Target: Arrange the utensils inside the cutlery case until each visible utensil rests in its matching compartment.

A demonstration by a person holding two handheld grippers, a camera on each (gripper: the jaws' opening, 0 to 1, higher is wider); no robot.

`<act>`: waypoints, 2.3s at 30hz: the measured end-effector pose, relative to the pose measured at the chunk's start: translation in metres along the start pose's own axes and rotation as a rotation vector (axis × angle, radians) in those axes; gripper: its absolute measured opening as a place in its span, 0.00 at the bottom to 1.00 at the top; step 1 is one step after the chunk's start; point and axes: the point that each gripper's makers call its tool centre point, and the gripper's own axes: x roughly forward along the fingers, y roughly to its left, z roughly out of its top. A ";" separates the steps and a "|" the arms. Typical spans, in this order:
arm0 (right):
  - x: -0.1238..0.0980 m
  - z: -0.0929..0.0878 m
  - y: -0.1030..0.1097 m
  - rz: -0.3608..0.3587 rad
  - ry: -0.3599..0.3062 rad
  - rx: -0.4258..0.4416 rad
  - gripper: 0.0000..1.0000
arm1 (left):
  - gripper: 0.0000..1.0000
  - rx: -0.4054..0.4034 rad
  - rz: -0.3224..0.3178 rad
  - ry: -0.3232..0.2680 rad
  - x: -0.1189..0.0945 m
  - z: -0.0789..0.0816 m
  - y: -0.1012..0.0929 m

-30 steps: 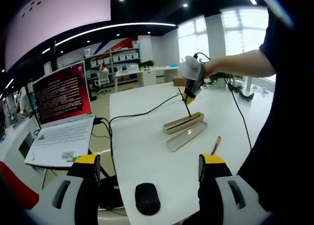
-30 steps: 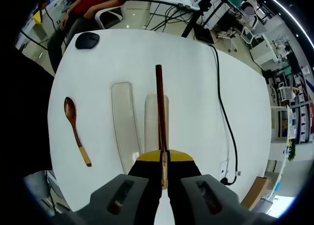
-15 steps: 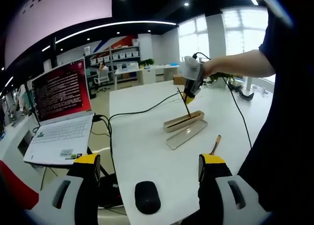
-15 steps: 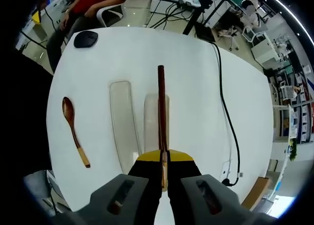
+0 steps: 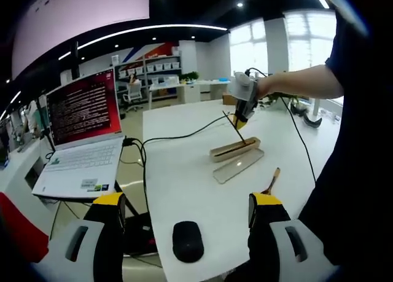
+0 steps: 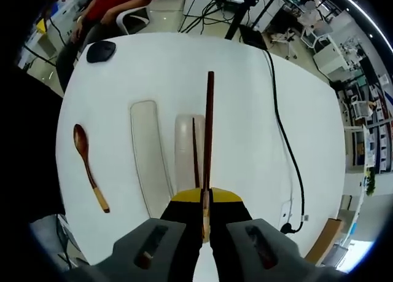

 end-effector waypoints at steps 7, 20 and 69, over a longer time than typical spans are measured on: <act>0.008 -0.002 0.001 0.012 0.013 0.003 0.00 | 0.84 -0.001 -0.003 0.007 0.002 0.000 0.001; 0.026 -0.007 0.007 0.039 0.046 -0.008 0.00 | 0.84 0.004 -0.002 0.019 0.006 0.001 0.006; 0.077 -0.027 0.015 0.116 0.090 0.035 0.00 | 0.85 -0.018 0.002 0.081 0.018 -0.016 0.011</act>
